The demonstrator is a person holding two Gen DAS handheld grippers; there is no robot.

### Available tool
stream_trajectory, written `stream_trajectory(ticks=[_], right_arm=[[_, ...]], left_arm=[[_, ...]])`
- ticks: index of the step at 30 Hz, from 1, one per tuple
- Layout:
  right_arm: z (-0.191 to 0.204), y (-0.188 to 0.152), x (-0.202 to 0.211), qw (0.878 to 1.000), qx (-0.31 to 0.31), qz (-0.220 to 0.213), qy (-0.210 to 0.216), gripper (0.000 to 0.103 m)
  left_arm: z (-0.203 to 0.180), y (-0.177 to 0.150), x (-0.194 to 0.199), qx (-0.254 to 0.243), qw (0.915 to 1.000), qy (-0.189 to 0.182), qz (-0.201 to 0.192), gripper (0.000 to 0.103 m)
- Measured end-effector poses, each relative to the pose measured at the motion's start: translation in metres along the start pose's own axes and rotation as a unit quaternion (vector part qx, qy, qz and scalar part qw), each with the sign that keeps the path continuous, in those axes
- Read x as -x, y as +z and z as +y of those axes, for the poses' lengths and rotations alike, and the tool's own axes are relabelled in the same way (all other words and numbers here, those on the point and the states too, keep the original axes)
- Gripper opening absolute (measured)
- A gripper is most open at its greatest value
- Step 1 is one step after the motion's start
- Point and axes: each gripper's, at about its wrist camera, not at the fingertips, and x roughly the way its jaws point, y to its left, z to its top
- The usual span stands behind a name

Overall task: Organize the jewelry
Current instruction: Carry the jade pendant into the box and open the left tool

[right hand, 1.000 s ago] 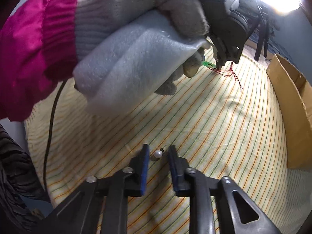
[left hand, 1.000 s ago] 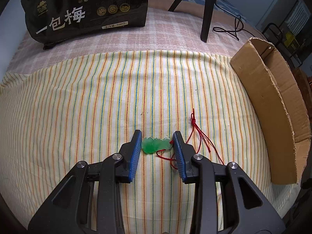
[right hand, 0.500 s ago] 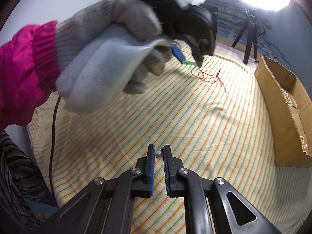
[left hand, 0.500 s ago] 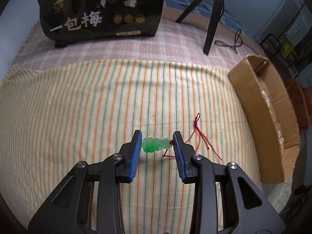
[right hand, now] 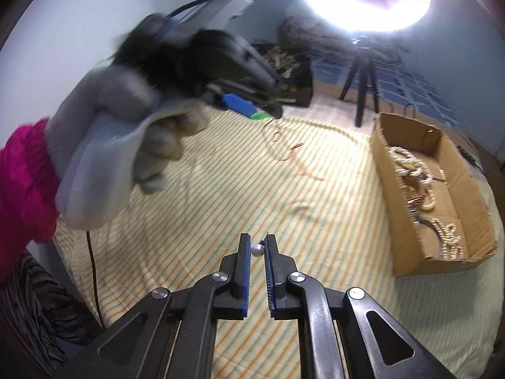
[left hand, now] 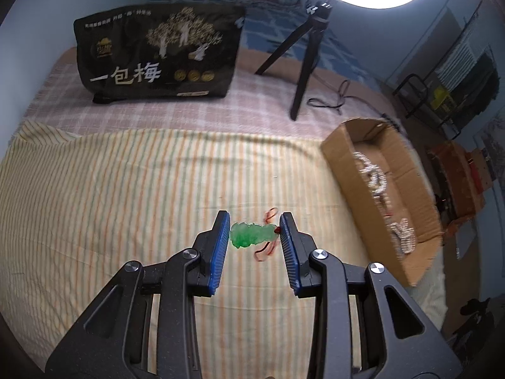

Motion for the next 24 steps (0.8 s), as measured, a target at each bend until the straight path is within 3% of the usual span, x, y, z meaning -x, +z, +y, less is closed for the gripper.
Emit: stream_trajectory(ticks=[24], right_arm=[[-0.114, 0.026, 0.068, 0.991, -0.102, -0.055, -0.072, 0.006]], left_arm=[[-0.105, 0.002, 0.049, -0.074, 0.9926, -0.076, -0.059, 0.032]])
